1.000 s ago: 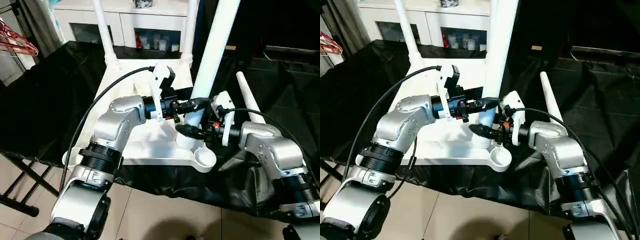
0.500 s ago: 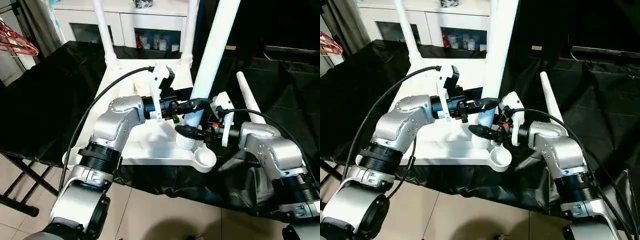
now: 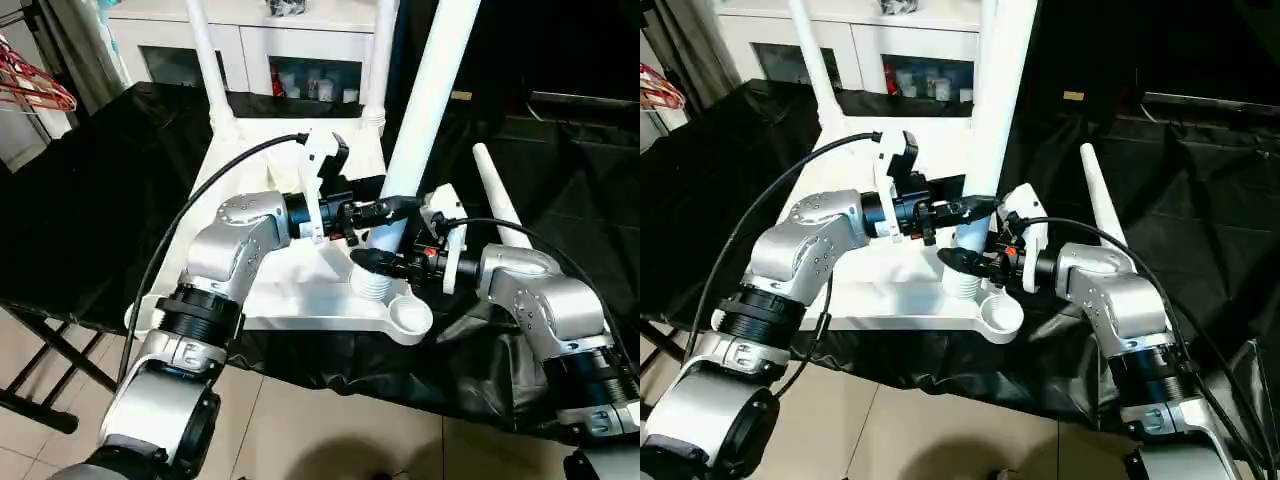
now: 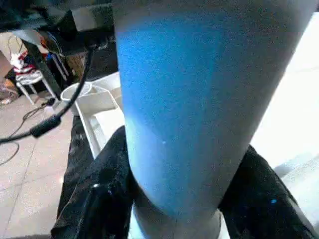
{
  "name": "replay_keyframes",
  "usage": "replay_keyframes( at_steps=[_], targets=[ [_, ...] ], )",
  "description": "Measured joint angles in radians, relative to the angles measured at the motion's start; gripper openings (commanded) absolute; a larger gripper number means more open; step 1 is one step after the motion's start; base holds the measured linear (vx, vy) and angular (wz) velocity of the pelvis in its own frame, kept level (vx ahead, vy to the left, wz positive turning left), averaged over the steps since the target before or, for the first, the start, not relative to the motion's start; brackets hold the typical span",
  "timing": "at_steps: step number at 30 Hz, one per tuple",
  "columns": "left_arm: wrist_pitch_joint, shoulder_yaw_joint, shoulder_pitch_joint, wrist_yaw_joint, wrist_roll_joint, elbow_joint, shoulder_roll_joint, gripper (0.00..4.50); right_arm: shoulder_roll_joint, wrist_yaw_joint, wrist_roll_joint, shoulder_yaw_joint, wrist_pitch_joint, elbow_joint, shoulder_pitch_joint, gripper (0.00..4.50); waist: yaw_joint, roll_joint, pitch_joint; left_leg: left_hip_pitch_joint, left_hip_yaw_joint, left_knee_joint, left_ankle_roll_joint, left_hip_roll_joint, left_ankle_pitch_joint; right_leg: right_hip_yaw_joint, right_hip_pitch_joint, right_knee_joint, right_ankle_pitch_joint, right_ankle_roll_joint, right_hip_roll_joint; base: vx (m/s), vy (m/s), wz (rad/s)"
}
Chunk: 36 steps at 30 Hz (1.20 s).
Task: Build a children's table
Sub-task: Insert table leg to table base
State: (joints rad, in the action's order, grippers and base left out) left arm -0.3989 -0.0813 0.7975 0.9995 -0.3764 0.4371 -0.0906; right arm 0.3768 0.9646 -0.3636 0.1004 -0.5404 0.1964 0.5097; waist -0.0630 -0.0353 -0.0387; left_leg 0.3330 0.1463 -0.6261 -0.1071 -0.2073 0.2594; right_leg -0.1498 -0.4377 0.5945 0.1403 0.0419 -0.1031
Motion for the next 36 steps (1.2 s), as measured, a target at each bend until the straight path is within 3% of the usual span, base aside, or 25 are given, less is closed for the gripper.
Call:
replay_keyframes(
  at_steps=[6, 9, 14, 15, 19, 24, 27, 28, 36],
  targets=[
    [0.050, 0.023, -0.003, -0.012, -0.004, 0.000, 0.012, 3.07, -0.031, -0.033, -0.014, -0.019, 0.011, -0.006, -0.001, 1.87, 0.000, 0.000, 0.000, 0.000, 0.000, 0.000, 0.000, 0.000, 0.000, 0.000, 0.000, 0.000, 0.000, 0.000, 0.000, 0.000, 0.000, 0.00],
    [0.071, 0.056, -0.007, -0.020, -0.046, -0.046, 0.031, 3.07, -0.078, -0.099, -0.015, -0.044, 0.031, -0.006, -0.002, 1.87, -0.001, -0.001, 0.000, 0.000, 0.000, 0.000, 0.000, 0.000, 0.000, 0.000, 0.000, 0.000, 0.000, 0.000, 0.000, 0.000, 0.000, 0.00],
    [0.049, 0.070, -0.028, 0.021, -0.067, -0.119, -0.019, 3.07, -0.088, -0.177, -0.016, -0.095, 0.046, 0.000, -0.002, 1.87, 0.001, -0.002, 0.001, 0.000, 0.000, 0.000, -0.001, 0.000, -0.001, 0.000, 0.000, 0.001, 0.000, 0.001, 0.000, 0.000, 0.000, 0.00],
    [0.044, 0.061, -0.040, 0.030, -0.065, -0.130, -0.031, 3.07, -0.087, -0.186, -0.015, -0.101, 0.046, 0.001, -0.002, 1.87, 0.001, -0.002, 0.001, 0.000, 0.000, 0.000, -0.001, 0.000, -0.001, 0.000, 0.000, 0.000, 0.000, 0.001, 0.000, 0.000, 0.000, 0.00],
    [0.028, -0.091, -0.167, 0.122, 0.023, -0.206, -0.159, 3.07, -0.061, -0.235, -0.010, -0.135, 0.047, -0.040, -0.067, 1.87, 0.003, -0.003, 0.001, 0.000, 0.000, 0.001, -0.001, -0.001, -0.001, 0.001, 0.000, 0.001, 0.001, 0.000, 0.000, 0.000, 0.000, 0.00],
    [0.082, -0.207, -0.216, 0.103, 0.159, -0.185, -0.181, 3.07, -0.034, -0.263, 0.001, -0.146, 0.020, -0.144, -0.123, 1.87, 0.002, -0.005, 0.001, 0.000, -0.001, 0.001, -0.005, -0.001, -0.003, 0.001, 0.002, 0.000, 0.002, -0.003, 0.001, 0.000, 0.000, 0.00],
    [0.113, -0.235, -0.229, 0.089, 0.201, -0.164, -0.185, 3.07, -0.027, -0.271, -0.002, -0.149, 0.000, -0.201, -0.146, 1.87, 0.004, -0.007, 0.001, 0.000, 0.000, 0.001, -0.006, 0.000, -0.004, 0.001, 0.003, 0.000, 0.002, -0.004, 0.003, 0.000, 0.000, 0.00],
    [0.115, -0.242, -0.238, 0.083, 0.205, -0.163, -0.185, 2.78, -0.019, -0.276, -0.002, -0.153, -0.007, -0.221, -0.160, 1.87, 0.005, -0.008, 0.001, 0.000, -0.001, 0.001, -0.007, -0.001, -0.004, 0.001, 0.003, 0.000, 0.002, -0.004, 0.003, 0.000, 0.000, 0.00],
    [0.155, -0.309, -0.270, 0.038, 0.289, -0.123, -0.185, 2.27, -0.009, -0.312, -0.021, -0.160, -0.058, -0.320, -0.225, 1.87, 0.013, -0.025, 0.003, 0.000, -0.003, 0.001, -0.009, -0.002, -0.006, 0.004, 0.003, 0.000, 0.002, -0.004, 0.009, 0.000, 0.000, 0.00]
  ],
)
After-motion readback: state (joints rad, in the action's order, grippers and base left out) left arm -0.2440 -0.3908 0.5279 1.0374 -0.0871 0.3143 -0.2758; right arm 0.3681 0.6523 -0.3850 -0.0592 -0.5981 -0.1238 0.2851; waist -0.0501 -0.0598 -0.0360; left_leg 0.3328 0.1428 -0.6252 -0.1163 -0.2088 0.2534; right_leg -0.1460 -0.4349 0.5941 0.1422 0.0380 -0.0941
